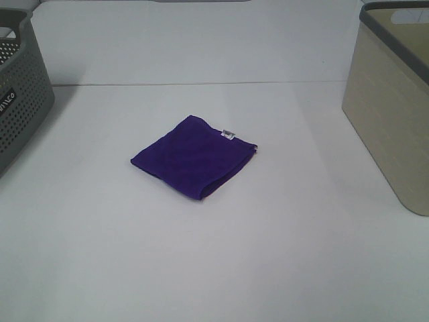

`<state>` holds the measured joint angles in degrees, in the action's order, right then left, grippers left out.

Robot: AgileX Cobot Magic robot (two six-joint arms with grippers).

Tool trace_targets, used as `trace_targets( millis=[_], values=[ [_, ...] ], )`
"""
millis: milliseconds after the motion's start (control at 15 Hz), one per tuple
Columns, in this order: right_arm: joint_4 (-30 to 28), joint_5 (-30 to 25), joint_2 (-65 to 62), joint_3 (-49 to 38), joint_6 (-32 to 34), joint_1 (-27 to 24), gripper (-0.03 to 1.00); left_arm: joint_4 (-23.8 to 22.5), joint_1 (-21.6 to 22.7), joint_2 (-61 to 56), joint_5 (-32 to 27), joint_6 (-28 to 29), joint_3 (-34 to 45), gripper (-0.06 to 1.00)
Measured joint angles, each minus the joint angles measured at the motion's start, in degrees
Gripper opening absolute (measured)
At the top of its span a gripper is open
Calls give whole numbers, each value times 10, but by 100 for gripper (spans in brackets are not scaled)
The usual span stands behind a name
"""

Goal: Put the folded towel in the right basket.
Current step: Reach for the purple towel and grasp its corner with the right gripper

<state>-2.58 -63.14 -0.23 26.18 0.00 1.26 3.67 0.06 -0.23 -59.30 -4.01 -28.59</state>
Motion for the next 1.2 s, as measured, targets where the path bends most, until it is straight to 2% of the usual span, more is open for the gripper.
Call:
trace_targets(
  millis=[600,867,1200],
  values=[
    [2,0,0,0,0,0,97,0,0,0,0,0,0,99],
    [50,0,0,0,-29,0,97,0,0,0,0,0,0,99],
    [50,0,0,0,-28,0,97,0,0,0,0,0,0,99]
  ],
)
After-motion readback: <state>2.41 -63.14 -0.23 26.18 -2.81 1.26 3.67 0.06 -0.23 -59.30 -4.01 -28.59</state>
